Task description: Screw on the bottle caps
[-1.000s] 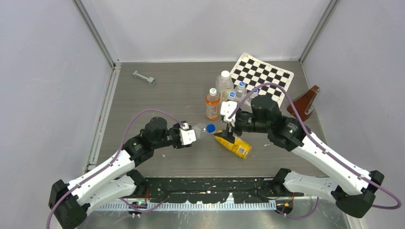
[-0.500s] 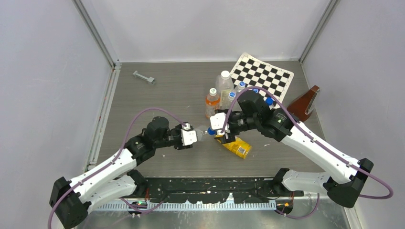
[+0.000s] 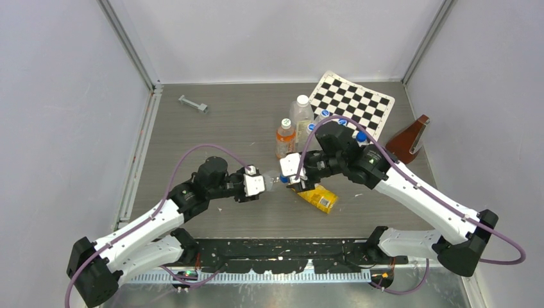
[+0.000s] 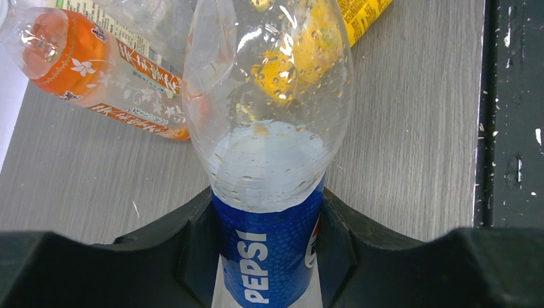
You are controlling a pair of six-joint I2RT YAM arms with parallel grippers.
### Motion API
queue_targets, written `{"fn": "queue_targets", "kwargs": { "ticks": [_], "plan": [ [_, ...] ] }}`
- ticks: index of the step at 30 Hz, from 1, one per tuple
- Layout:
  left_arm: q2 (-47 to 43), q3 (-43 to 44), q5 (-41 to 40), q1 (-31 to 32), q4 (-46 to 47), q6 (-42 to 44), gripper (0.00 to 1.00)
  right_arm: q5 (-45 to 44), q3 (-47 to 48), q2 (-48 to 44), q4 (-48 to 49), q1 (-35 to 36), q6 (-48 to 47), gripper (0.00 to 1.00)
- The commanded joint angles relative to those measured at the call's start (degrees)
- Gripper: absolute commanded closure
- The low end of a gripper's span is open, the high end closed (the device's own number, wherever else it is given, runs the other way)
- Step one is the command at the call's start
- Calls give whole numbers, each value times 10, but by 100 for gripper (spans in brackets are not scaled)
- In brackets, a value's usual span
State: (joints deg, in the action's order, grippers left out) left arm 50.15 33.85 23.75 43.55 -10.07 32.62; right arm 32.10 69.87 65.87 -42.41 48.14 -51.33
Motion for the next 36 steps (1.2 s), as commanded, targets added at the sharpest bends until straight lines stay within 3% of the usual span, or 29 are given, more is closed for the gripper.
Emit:
{"fn": "queue_targets", "kwargs": {
  "ticks": [1,5,8,11,15,18,21,23,26,28,32,34,36],
  "plan": [
    [0,21,19,3,20,-9,50,15,26,14,2,7,-2,44],
    [-3,20,13,3,23,-6,50,12,26,20,4,9,4,58],
    [-1,20,13,3,21,-6,50,14,33,28,-2,9,35,79],
    [-3,18,6,3,24,-2,50,1,31,38,13,9,112,94],
    [-4,16,-2,3,28,1,50,-62,16,47,111,9,381,99],
    [-7,8,-19,3,43,1,50,-190,-7,33,156,9,684,99],
    [-5,5,-33,3,56,-1,50,-275,-34,14,152,9,896,99],
    [-4,4,-42,4,56,2,50,-325,-59,-6,164,10,964,99],
    [-4,0,-53,7,56,9,50,-369,-105,-47,207,12,987,98],
    [-1,-2,-57,8,55,10,50,-358,-128,-67,242,13,959,89],
    [0,3,-51,9,45,10,50,-282,-105,-93,248,13,754,49],
    [1,7,-46,9,40,8,50,-251,-88,-104,213,13,647,36],
    [1,7,-41,9,36,7,50,-216,-79,-114,180,13,489,28]
  ]
}}
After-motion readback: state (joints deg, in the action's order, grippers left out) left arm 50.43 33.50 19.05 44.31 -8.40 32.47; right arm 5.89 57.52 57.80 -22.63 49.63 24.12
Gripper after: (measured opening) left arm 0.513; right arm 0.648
